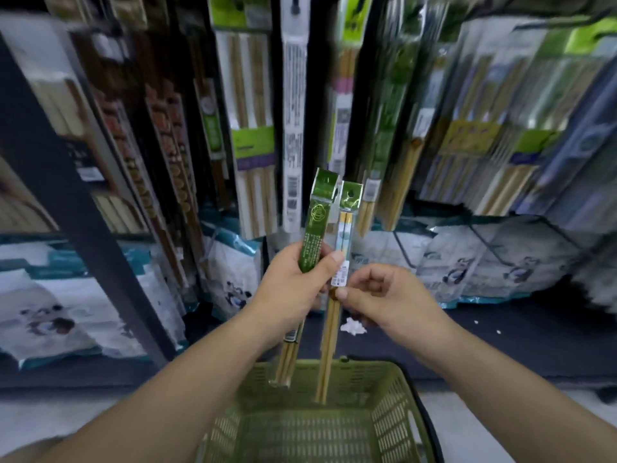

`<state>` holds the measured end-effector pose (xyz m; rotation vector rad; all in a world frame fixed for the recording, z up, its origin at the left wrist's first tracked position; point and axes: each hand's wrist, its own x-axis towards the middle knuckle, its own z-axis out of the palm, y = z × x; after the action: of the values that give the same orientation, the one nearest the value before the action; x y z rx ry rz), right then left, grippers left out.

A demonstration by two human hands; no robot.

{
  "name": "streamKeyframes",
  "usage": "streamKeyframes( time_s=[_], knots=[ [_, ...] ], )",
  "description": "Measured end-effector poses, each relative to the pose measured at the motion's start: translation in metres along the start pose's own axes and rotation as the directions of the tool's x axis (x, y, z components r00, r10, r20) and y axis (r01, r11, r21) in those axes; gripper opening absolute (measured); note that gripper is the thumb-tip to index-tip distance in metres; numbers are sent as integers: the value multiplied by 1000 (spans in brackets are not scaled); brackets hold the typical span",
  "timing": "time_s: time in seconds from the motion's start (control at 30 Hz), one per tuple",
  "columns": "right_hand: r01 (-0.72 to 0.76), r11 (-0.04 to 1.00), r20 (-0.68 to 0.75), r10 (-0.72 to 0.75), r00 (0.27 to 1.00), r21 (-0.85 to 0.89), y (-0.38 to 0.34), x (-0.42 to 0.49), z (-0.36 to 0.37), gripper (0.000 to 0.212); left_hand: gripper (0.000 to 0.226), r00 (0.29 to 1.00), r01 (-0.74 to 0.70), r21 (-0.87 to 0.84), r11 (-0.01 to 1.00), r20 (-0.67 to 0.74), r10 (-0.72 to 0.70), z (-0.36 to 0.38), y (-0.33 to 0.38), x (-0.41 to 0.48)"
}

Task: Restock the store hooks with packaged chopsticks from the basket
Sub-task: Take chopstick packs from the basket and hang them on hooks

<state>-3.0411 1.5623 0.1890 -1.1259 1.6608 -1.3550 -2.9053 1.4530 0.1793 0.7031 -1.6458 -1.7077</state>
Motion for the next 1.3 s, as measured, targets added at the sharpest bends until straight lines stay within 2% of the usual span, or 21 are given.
streamKeyframes(
  time_s=[0.07,0.17,0.27,0.33,0.43,0.5,0.63,0.87,0.97,1.13,1.17,1.23,1.3],
  knots=[
    [138,990,-114,-139,984,-10,-29,1,-16,5,24,997,-68,23,997,49,67,5,22,6],
    [285,958,-246,-285,926,-39,-74,9,-39,4,20,981,-163,86,983,121,152,16,50,14],
    [358,927,-291,-376,880,-115,-106,21,-54,32,18,965,-232,116,966,152,214,30,74,24],
    [374,922,-316,-386,867,-100,-121,28,-60,37,17,961,-251,100,963,142,236,39,87,31],
    [372,926,-360,-327,874,60,-140,38,-65,27,14,959,-254,5,967,131,251,52,104,41],
    [399,912,-398,-335,854,90,-151,44,-69,22,15,958,-266,-21,964,106,267,59,112,47],
    [444,896,-475,-402,783,-26,-170,57,-76,27,15,953,-292,-44,955,74,294,72,126,58],
    [448,883,-561,-444,699,-140,-183,73,-93,25,22,964,-248,-55,967,82,252,76,129,69],
    [444,885,-566,-441,696,-143,-181,76,-96,29,43,965,-215,-140,967,120,232,77,124,70],
    [442,882,-564,-452,692,-164,-181,80,-97,31,28,957,-220,-121,968,165,238,75,118,72],
    [441,882,-564,-451,691,-165,-181,81,-98,31,33,959,-211,-118,970,165,229,75,118,72],
    [435,886,-573,-443,690,-161,-181,83,-98,31,59,968,-184,-112,976,153,200,76,119,73],
    [425,890,-583,-436,685,-166,-182,85,-100,32,64,969,-184,-95,978,147,197,76,119,74]
  ],
)
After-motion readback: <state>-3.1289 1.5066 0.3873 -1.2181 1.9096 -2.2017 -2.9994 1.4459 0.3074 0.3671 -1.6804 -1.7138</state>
